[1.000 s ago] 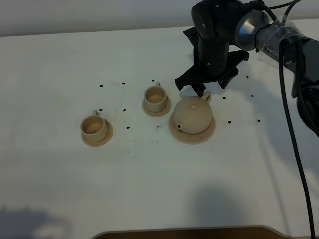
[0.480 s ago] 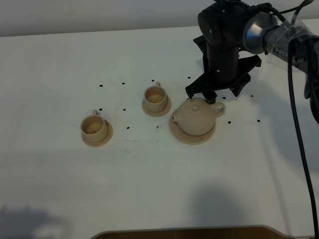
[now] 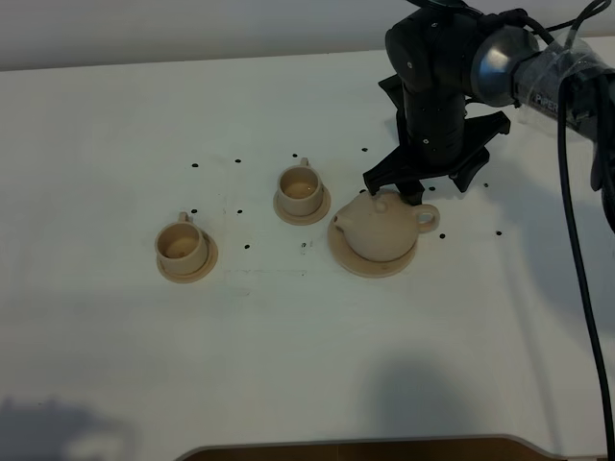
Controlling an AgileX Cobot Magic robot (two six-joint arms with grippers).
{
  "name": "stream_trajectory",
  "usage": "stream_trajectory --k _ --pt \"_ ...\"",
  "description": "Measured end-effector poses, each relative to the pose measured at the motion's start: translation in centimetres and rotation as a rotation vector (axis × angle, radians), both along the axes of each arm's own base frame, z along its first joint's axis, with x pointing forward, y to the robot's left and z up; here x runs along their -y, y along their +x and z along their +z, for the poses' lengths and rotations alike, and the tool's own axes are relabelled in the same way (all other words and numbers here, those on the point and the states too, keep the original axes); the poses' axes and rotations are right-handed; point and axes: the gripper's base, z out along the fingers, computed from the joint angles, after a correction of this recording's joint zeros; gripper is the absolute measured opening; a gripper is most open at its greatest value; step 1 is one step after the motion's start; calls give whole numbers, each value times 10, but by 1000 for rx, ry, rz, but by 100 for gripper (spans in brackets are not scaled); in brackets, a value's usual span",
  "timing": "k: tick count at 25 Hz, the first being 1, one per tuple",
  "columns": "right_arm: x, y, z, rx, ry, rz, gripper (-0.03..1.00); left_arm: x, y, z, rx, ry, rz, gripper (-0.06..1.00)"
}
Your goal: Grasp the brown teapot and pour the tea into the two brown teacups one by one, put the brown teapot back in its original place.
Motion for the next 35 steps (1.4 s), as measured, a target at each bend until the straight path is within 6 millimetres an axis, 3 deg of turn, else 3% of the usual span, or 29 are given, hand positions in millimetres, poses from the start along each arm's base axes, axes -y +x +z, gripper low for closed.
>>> stream_trajectory --k 14,25,35 --pt "17 4 0 -13 -40 75 56 0 0 0 0 0 0 45" --pt "25 -24 17 -53 -23 70 56 0 0 0 0 0 0 45" --pt "26 -11 18 79 -49 173 56 0 0 0 0 0 0 45"
